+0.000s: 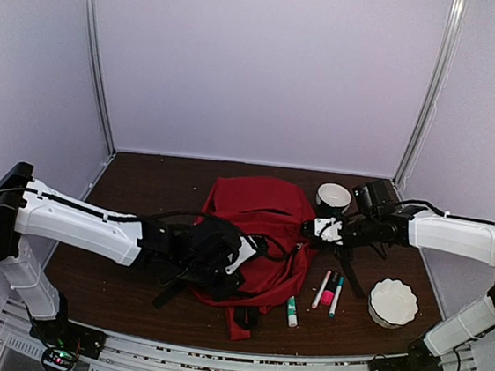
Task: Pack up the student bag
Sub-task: Hold the largest pocket of the student bag, then grab the largest pocket of the student bag, then zip the largest pocket of the bag in the student bag.
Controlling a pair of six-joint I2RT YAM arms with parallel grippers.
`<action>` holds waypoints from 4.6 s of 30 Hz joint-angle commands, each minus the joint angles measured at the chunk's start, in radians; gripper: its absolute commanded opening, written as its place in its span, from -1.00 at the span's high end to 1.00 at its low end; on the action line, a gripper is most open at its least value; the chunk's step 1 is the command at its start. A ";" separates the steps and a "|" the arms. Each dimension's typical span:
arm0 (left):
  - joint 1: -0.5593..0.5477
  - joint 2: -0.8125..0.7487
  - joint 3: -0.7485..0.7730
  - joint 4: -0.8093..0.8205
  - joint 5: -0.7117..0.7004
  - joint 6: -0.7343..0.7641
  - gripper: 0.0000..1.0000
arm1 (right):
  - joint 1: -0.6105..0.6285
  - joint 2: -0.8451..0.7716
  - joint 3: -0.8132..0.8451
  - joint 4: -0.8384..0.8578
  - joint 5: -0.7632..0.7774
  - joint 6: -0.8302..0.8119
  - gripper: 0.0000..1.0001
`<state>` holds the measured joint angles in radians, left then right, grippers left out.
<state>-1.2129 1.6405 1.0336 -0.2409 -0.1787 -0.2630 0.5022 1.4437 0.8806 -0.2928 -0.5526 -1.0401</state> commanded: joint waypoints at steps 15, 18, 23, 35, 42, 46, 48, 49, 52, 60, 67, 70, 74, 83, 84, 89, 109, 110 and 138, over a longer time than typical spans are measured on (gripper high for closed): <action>0.175 0.204 0.188 0.472 0.548 -0.052 0.19 | -0.010 -0.102 -0.071 0.130 -0.029 0.100 0.93; 0.194 0.254 0.226 0.463 0.597 -0.051 0.24 | -0.008 -0.103 -0.070 0.134 -0.034 0.106 0.93; 0.200 0.313 0.267 0.451 0.587 -0.044 0.25 | -0.002 -0.102 -0.065 0.129 -0.038 0.111 0.93; 0.204 0.359 0.313 0.452 0.586 -0.039 0.65 | 0.009 -0.091 -0.060 0.117 -0.034 0.117 0.92; 0.208 0.319 0.262 0.455 0.600 -0.047 0.86 | 0.010 -0.088 -0.059 0.113 -0.031 0.114 0.92; 0.208 0.304 0.247 0.445 0.628 -0.045 0.98 | 0.009 -0.081 -0.058 0.112 -0.027 0.115 0.92; 0.208 0.301 0.243 0.442 0.647 -0.047 1.00 | 0.009 -0.076 -0.057 0.113 -0.026 0.115 0.92; 0.208 0.298 0.241 0.442 0.653 -0.051 1.00 | 0.009 -0.073 -0.056 0.112 -0.026 0.114 0.91; 0.208 0.283 0.223 0.444 0.669 -0.065 1.00 | 0.009 -0.066 -0.053 0.108 -0.023 0.115 0.92; 0.208 0.257 0.188 0.423 0.673 -0.068 0.97 | 0.009 -0.053 -0.048 0.109 -0.024 0.122 0.92; 0.208 0.304 0.249 0.432 0.702 -0.087 0.80 | 0.009 -0.041 -0.037 0.096 -0.029 0.123 0.92; 0.210 0.320 0.270 0.437 0.713 -0.102 0.69 | 0.011 -0.037 -0.036 0.095 -0.029 0.126 0.92; 0.211 0.322 0.277 0.427 0.719 -0.108 0.47 | 0.010 -0.032 -0.033 0.091 -0.029 0.127 0.92; 0.219 0.319 0.257 0.423 0.703 -0.127 0.78 | 0.010 -0.026 -0.030 0.092 -0.029 0.130 0.92; 0.219 0.321 0.264 0.406 0.683 -0.130 0.67 | 0.010 -0.026 -0.030 0.092 -0.029 0.129 0.92; 0.217 0.316 0.237 0.475 0.677 -0.230 0.76 | 0.010 -0.023 -0.025 0.093 -0.026 0.137 0.92; 0.228 0.402 0.213 0.621 0.732 -0.387 0.35 | 0.010 -0.027 -0.007 0.069 -0.036 0.167 0.91; 0.228 0.407 0.215 0.642 0.747 -0.391 0.35 | 0.010 -0.028 -0.007 0.069 -0.039 0.169 0.91; 0.237 0.271 0.258 0.105 0.628 -0.270 1.00 | -0.030 0.003 -0.009 0.140 0.061 0.222 1.00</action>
<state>-0.9882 1.9697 1.3106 0.0765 0.4416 -0.6022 0.5087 1.4345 0.8501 -0.2203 -0.5934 -0.8520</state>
